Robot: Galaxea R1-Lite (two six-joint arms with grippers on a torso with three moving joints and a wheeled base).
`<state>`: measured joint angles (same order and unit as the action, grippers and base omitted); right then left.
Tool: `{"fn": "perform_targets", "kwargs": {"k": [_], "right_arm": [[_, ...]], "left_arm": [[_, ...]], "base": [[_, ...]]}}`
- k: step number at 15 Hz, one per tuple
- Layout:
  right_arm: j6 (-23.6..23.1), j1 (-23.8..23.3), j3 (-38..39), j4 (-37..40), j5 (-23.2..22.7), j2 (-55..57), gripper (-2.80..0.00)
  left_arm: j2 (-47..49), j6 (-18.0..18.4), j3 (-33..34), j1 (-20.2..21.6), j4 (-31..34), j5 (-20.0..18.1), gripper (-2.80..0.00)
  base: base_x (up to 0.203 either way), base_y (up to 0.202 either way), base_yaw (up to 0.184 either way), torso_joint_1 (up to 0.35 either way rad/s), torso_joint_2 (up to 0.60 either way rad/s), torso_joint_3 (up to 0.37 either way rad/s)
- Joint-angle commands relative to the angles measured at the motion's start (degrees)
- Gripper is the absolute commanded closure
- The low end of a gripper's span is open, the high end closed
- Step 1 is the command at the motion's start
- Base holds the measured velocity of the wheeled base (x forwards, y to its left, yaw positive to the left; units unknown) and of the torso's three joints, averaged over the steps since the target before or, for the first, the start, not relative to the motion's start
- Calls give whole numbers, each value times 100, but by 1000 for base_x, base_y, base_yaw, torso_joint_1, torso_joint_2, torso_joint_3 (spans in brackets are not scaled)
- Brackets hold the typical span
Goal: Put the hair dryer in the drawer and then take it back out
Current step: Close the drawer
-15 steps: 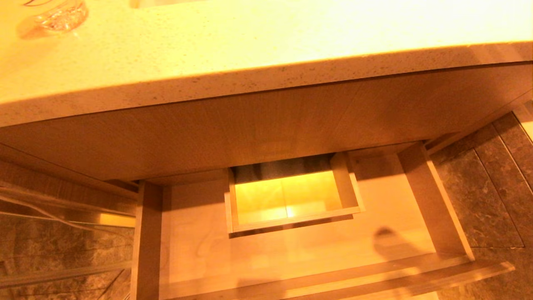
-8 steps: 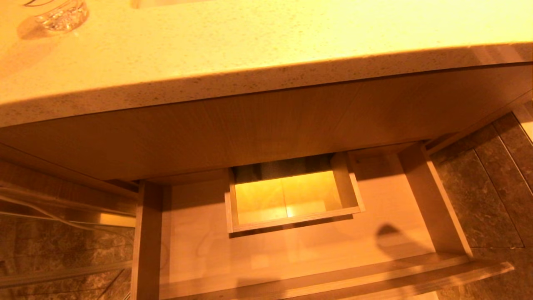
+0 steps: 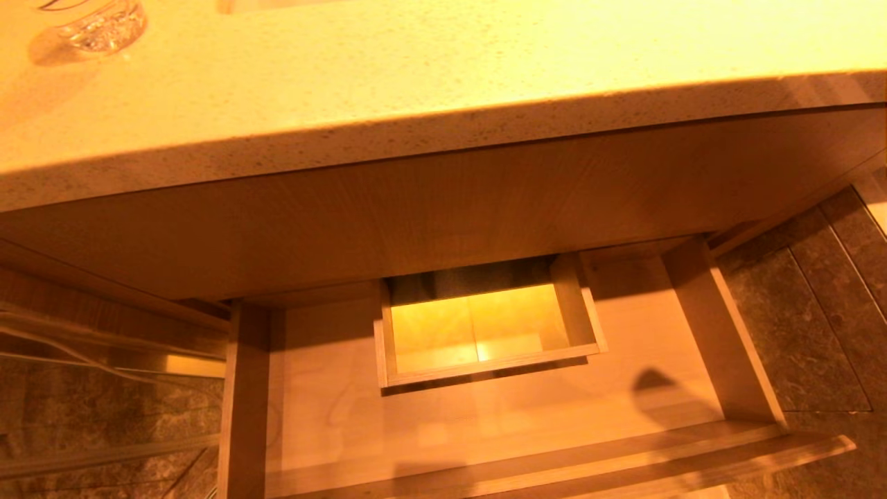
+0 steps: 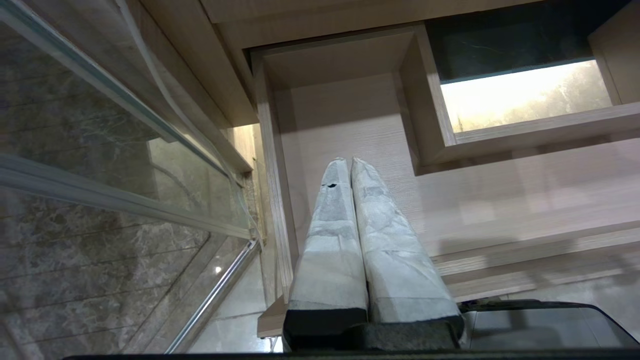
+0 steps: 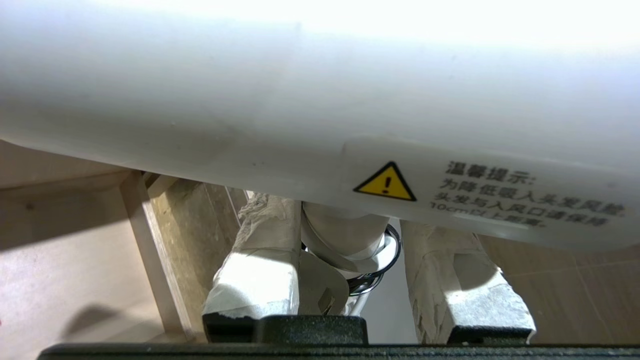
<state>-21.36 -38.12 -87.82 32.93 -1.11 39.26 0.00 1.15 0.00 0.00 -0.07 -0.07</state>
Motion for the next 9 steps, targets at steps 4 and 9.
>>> {"fn": "perform_targets", "kwargs": {"k": [4,9], "right_arm": [[-27,-2,1,72,-47,90,0],[-96,-11,-139,-208,-48,240,0]], "left_arm": [[0,0,9,0,-1,-1,0],[0,0,9,0,-1,-1,0]], "base": [[0,0,0,0,0,0],[0,0,0,0,0,0]]}}
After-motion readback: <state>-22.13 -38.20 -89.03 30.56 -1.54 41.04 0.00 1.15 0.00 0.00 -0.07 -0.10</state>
